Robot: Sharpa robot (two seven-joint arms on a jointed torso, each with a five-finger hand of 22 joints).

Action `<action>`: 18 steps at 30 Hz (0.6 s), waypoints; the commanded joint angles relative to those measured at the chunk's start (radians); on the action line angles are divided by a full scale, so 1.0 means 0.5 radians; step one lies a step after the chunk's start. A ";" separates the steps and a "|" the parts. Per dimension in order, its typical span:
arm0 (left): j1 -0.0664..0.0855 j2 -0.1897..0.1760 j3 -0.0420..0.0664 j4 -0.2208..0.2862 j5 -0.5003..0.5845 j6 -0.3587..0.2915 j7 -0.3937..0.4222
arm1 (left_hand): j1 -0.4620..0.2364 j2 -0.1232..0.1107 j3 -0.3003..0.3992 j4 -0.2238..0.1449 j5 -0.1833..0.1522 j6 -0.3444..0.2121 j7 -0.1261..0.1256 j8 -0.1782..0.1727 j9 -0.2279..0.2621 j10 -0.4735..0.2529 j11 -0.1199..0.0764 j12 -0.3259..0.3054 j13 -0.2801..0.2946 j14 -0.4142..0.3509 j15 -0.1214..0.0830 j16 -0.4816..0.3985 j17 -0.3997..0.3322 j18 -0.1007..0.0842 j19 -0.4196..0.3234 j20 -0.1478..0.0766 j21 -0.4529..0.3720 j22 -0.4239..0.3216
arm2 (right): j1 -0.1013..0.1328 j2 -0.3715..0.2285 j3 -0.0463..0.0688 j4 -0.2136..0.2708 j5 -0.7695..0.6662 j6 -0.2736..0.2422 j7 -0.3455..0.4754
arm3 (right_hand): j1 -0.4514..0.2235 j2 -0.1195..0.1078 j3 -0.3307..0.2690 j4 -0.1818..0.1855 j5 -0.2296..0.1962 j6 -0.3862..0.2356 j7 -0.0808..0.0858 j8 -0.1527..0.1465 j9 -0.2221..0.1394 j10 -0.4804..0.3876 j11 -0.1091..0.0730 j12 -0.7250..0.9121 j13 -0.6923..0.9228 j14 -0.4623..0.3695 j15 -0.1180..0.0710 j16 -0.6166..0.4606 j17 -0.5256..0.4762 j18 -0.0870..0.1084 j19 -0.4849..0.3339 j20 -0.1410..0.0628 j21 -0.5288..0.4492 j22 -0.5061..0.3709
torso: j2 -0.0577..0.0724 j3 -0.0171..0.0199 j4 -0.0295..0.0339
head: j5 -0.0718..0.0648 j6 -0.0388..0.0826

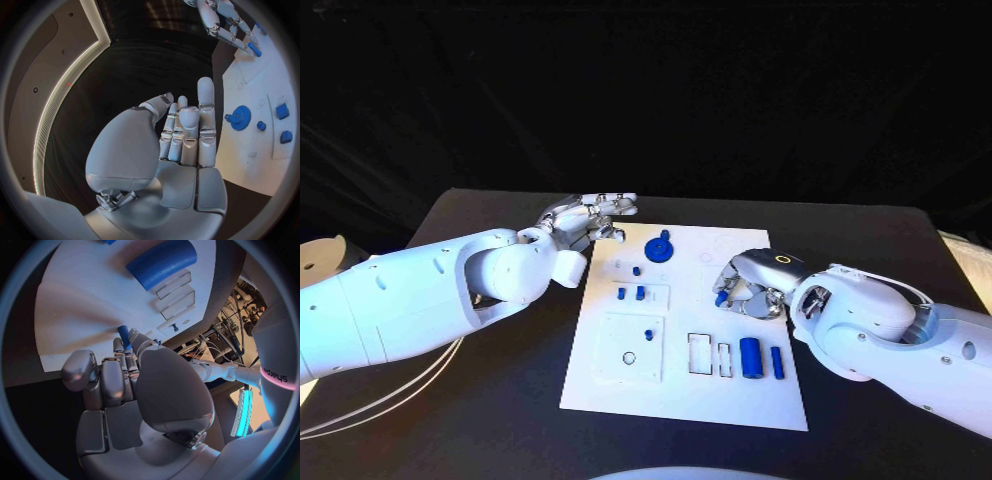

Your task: Assemble the parts on the task board

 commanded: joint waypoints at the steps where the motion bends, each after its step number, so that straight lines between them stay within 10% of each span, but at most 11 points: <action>1: 0.001 0.002 0.001 0.002 -0.008 0.030 0.012 | -0.006 0.002 0.000 -0.010 0.009 -0.010 -0.003 -0.003 0.003 -0.012 0.002 0.005 0.002 -0.012 0.008 -0.001 0.000 0.035 -0.014 0.005 0.009 0.002 | -0.003 0.011 -0.001 -0.008 -0.030 0.052 0.014 | 0.017 -0.002 0.024 0.004 -0.009 0.023 -0.002 0.007 0.002 0.020 -0.002 -0.001 -0.003 0.059 -0.002 -0.007 0.002 0.014 0.007 0.006 -0.008 0.002 | 0.000 0.0017 -0.003 | 0.000 -0.002; 18: 0.001 0.004 0.001 0.000 -0.008 0.037 0.007 | -0.007 0.003 0.000 -0.011 0.008 -0.011 -0.003 -0.002 0.003 -0.014 0.003 0.007 0.002 -0.013 0.008 -0.002 -0.004 0.035 -0.015 0.005 0.009 0.002 | -0.006 0.012 -0.002 -0.001 -0.029 -0.146 0.033 | 0.014 0.040 0.216 0.021 -0.101 0.181 -0.035 0.052 0.036 0.229 -0.052 0.006 0.006 0.075 -0.043 0.051 0.069 0.001 0.045 -0.036 0.041 0.074 | -0.003 -0.0004 0.000 | -0.004 -0.003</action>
